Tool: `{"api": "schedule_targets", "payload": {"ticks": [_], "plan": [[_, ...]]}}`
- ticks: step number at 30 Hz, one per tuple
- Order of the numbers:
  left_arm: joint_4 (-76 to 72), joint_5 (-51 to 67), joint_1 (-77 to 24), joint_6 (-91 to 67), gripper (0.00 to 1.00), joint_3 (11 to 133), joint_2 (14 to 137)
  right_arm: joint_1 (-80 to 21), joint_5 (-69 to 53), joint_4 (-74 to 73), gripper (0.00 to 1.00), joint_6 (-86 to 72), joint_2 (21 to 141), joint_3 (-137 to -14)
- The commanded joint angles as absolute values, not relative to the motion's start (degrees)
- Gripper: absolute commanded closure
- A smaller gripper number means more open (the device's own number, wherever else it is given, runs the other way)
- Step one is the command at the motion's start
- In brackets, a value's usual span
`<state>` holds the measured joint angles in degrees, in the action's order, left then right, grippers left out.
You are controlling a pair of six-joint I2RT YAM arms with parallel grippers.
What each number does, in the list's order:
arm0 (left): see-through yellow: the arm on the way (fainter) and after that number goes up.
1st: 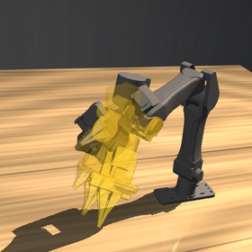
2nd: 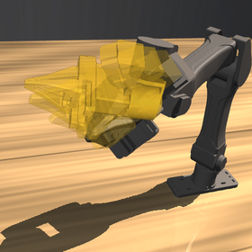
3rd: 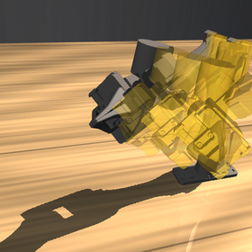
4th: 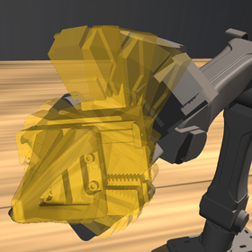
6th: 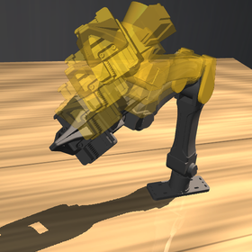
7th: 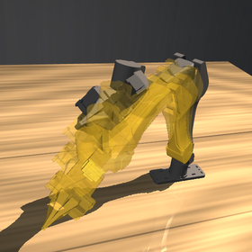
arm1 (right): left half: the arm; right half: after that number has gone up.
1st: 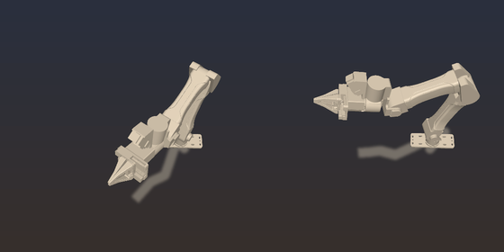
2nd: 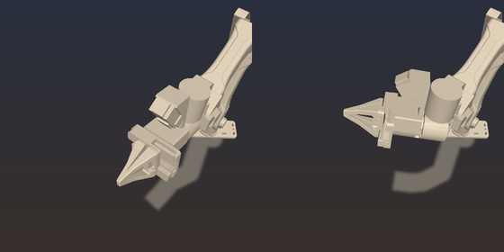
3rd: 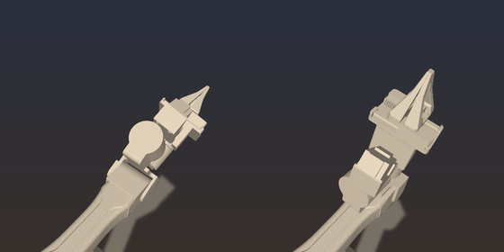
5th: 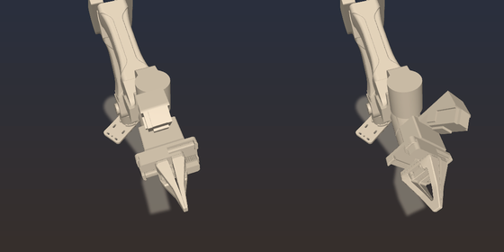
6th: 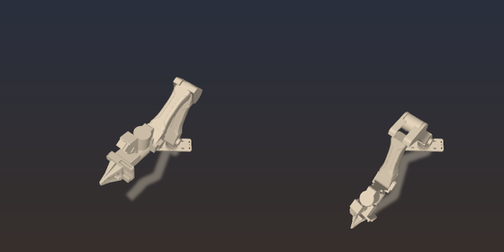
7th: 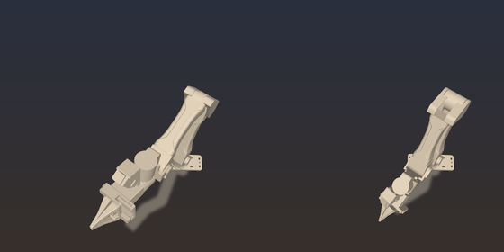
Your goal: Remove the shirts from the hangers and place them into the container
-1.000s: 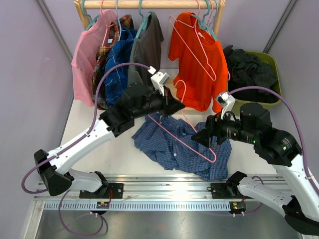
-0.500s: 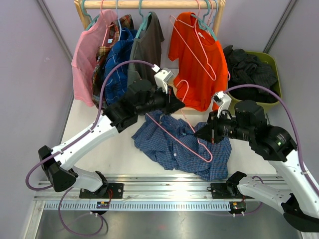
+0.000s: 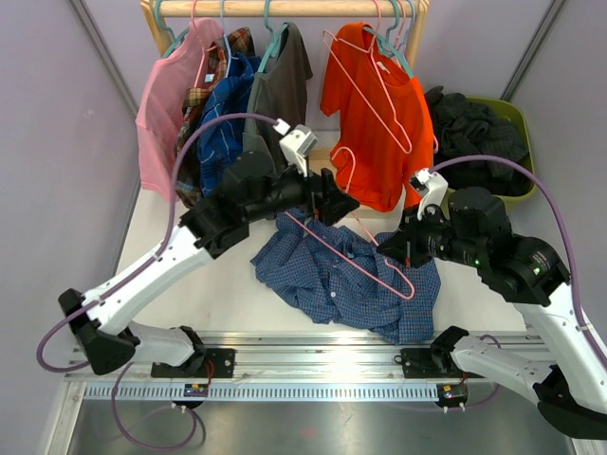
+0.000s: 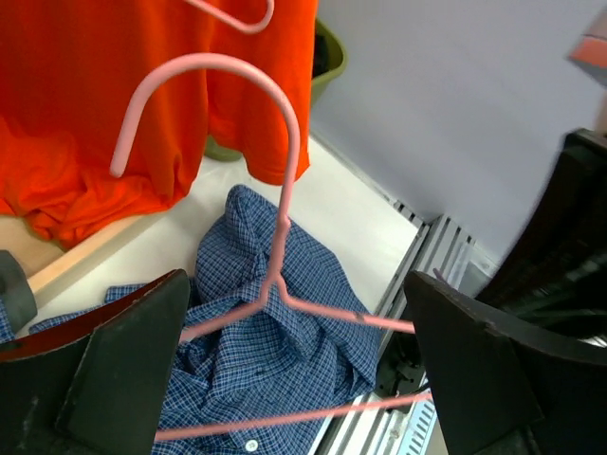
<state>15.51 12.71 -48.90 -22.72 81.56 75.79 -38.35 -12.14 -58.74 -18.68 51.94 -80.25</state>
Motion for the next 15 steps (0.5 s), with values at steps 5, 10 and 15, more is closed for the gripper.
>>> {"api": "schedule_targets", "payload": {"ticks": [5, 10, 15], "plan": [[8.09, 8.01, -49.92, -21.36, 0.01, 76.12, 57.59, -38.41, -1.86, -56.78, 1.00, -16.09, 54.40, -84.90], [11.50, 2.73, -50.97, -22.41, 0.01, 66.90, 49.14, -38.41, 4.48, -51.86, 1.00, -14.33, 59.58, -88.15], [16.61, -1.22, -52.56, -25.13, 0.01, 60.05, 44.75, -38.41, 10.45, -47.65, 1.00, -10.90, 67.74, -97.54]]}}
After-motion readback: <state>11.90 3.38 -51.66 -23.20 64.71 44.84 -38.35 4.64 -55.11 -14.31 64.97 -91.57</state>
